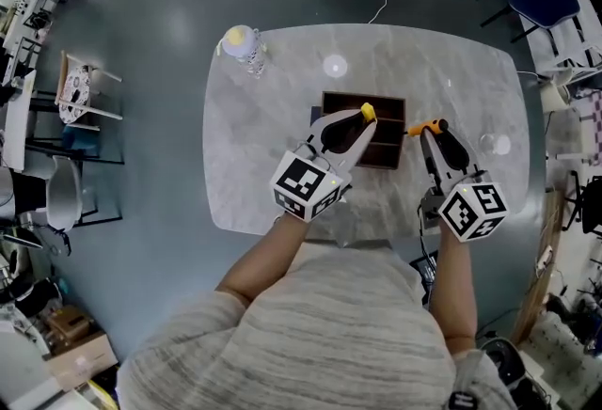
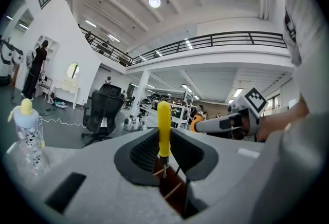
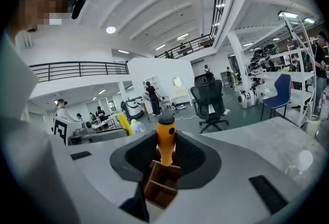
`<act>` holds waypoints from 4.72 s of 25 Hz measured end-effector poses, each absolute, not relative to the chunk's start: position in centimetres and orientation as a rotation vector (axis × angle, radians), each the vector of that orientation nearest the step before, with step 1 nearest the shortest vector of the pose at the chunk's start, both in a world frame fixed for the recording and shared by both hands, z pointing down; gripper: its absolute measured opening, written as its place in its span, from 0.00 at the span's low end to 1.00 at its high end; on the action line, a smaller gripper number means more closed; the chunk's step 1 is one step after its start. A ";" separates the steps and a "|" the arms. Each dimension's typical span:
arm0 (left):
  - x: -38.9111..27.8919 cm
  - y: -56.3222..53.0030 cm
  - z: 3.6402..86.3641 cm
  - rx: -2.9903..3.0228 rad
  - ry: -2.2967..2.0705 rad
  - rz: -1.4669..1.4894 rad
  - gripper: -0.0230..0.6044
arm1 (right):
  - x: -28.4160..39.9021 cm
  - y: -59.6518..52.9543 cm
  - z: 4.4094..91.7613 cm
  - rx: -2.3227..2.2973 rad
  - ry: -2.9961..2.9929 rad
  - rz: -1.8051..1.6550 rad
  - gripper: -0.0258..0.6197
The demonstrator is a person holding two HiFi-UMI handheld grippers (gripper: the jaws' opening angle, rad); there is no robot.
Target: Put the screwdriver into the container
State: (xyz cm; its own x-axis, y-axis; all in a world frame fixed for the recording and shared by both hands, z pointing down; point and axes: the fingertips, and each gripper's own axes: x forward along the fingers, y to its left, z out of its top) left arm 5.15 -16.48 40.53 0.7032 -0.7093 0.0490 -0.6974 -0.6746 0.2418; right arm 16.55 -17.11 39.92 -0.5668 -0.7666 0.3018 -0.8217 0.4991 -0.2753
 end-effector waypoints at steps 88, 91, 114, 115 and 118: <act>9.7 -15.1 43.2 2.749 -0.868 0.133 0.15 | 10.2 -15.5 39.5 1.124 -2.646 0.453 0.23; 10.0 -14.8 43.3 2.754 -0.848 0.141 0.15 | 9.7 -15.4 39.6 1.080 -2.638 0.429 0.23; 10.7 -13.6 43.5 2.907 -0.759 0.272 0.17 | 10.0 -15.3 40.9 1.122 -2.621 0.521 0.14; 10.8 -13.5 43.6 2.910 -0.756 0.282 0.17 | 10.1 -15.4 40.8 1.135 -2.621 0.521 0.14; 10.8 -13.2 44.1 2.911 -0.749 0.312 0.18 | 10.8 -15.6 40.5 1.182 -2.626 0.528 0.14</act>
